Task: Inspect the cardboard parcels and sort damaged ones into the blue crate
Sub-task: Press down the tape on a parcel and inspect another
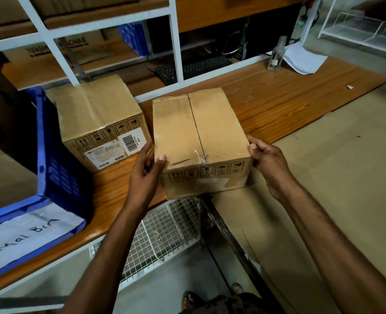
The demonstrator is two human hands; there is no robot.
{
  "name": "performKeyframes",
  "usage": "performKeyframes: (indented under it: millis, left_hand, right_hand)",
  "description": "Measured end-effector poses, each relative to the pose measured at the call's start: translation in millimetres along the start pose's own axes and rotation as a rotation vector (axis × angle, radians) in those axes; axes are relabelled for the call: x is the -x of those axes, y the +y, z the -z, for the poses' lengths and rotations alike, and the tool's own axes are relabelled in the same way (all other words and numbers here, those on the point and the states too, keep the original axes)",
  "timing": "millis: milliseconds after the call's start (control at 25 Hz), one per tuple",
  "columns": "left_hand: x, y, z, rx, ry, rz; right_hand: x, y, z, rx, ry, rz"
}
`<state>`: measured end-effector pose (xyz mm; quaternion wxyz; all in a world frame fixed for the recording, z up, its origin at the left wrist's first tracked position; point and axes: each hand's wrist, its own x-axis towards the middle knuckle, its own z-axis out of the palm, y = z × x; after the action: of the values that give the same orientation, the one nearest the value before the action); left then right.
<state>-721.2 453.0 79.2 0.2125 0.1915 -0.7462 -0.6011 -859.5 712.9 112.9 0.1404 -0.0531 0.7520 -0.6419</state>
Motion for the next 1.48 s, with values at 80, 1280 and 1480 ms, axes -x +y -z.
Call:
performKeyframes:
  millis: [80,1280,1480]
  left_hand:
    - [2,4,-5,-0.027,0.042,-0.016]
    - [-58,164,-32,-0.694,0.294,-0.196]
    - [-67,164,-37,-0.578,0.067,-0.166]
  right_hand:
    - [3,2,-1,0.082,0.022,0.056]
    - [-16,-144,-18,0.403,0.327,0.342]
    - [-25,-139,-11,0.441,0.167,0.291]
